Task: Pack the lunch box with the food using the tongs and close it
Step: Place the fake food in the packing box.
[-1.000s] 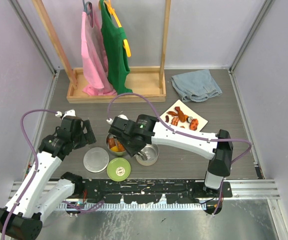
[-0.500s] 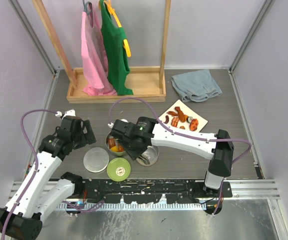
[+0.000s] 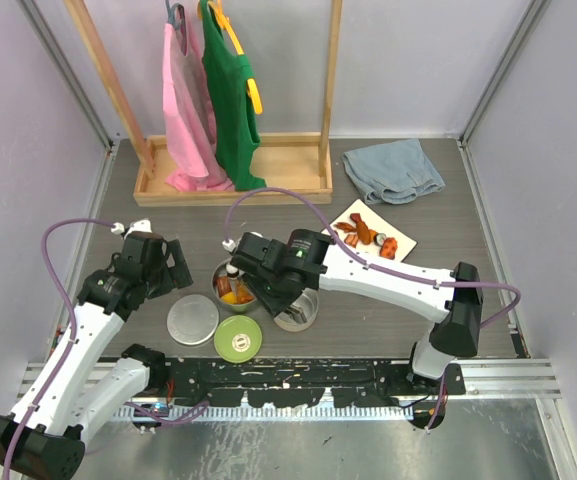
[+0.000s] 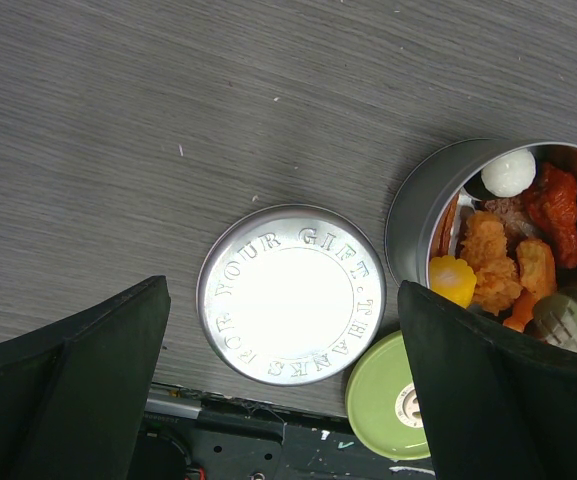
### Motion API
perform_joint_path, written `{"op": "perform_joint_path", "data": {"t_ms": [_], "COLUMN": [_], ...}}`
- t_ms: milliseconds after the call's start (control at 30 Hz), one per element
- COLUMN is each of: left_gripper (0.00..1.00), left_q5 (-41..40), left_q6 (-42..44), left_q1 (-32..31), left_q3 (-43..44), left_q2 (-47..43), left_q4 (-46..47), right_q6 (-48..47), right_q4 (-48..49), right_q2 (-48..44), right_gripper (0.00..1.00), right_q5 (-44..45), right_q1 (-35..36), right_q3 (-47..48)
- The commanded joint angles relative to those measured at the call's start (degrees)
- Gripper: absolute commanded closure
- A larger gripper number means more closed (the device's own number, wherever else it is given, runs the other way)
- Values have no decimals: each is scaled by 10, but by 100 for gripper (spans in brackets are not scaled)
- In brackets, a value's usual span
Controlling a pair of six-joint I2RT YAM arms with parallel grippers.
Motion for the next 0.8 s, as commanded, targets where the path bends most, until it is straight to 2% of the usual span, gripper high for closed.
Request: {"op": "perform_joint_path", "data": {"t_ms": [0, 533, 767], "left_gripper": [2, 2, 2], "left_q5": [1, 2, 1], "left_q6": [2, 3, 2], "left_q1": [1, 1, 2], "left_q3": [11, 12, 12], "left_q2": [-1, 3, 2], "left_q4": [21, 20, 20], "right_q6": [-15, -60, -38], "right_q4": [-4, -12, -33], "right_q2": [-20, 64, 14], "right_gripper": [65, 69, 65], "right_q5": [-44, -83, 6], "right_q1": [0, 1, -6], "right_q3": [-23, 26, 52]}}
